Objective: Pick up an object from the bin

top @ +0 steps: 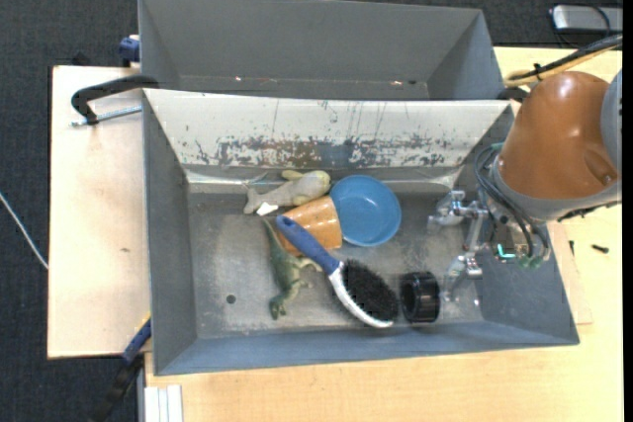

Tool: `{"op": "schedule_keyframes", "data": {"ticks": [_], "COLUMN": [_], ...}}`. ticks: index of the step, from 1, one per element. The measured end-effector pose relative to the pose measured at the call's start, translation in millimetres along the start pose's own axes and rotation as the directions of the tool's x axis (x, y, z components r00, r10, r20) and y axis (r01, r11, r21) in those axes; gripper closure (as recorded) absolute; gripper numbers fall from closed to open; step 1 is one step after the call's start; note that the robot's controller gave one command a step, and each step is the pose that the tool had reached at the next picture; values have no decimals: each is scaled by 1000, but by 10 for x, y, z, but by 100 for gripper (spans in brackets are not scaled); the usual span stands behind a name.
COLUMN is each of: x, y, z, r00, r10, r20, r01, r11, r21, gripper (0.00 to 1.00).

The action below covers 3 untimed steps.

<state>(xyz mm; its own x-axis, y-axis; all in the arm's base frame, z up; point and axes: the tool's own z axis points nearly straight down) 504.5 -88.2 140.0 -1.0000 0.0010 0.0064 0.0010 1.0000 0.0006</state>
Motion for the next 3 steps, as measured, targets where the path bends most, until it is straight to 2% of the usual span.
{"op": "schedule_keyframes", "data": {"ticks": [1, 2, 3], "x": [59, 26, -111], "y": [421, 421, 497], "z": [576, 542, -783], "r00": [966, 965, 960], "r10": [-259, -260, -280], "r20": [27, 38, 20], "r01": [259, 259, 280], "r11": [966, 966, 960], "r21": [12, 15, 7], "gripper": [0, 100, 100]}}
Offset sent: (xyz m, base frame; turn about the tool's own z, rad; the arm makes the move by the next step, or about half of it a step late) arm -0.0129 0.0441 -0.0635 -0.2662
